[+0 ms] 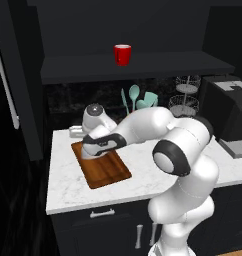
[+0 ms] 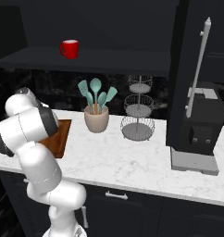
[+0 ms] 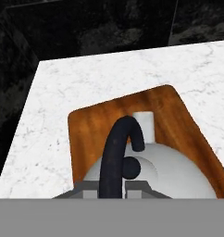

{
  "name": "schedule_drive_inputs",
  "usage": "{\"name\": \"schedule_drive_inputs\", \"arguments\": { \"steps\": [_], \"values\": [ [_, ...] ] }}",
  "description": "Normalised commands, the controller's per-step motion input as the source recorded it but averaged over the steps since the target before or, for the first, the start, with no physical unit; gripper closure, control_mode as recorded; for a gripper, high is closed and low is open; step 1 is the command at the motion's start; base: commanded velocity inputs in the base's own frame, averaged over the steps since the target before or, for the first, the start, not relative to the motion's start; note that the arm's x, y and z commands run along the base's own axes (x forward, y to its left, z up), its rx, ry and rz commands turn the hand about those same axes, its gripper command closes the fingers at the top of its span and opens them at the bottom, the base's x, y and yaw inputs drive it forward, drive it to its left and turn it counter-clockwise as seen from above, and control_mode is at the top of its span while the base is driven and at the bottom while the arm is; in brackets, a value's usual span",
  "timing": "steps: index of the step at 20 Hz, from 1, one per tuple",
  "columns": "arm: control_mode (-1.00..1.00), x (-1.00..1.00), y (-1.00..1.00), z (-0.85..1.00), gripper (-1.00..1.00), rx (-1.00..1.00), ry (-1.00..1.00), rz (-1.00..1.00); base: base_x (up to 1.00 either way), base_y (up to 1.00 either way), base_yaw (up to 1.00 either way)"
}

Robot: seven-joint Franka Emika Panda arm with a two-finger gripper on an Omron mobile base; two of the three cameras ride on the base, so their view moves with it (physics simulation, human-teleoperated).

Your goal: Pick the kettle from the counter and place it on the tray. Then pick the mug from the cabinet and place it on the tray. Then close the cabinet doors.

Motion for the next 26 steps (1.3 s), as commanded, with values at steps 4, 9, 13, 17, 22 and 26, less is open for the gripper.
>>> {"name": "schedule_drive_inputs", "arguments": {
  "steps": [4,9,13,17,22,26],
  "values": [
    [-1.0,0.05,-0.01,-0.13,1.0,0.0,0.0,0.0,0.0,0.0,0.0],
    [-1.0,0.12,-0.02,-0.1,1.0,0.01,-0.03,0.0,0.0,0.0,0.0],
    [-1.0,0.34,-0.04,-0.03,1.0,0.04,-0.05,0.0,0.0,0.0,0.0],
    [-1.0,0.49,-0.01,-0.07,1.0,0.04,-0.07,0.0,0.0,0.0,0.0],
    [-1.0,0.12,0.0,-0.05,1.0,0.0,-0.01,0.0,0.0,0.0,0.0],
    [-1.0,0.0,0.0,0.0,1.0,0.0,0.0,0.0,0.0,0.0,0.0]
  ]
}}
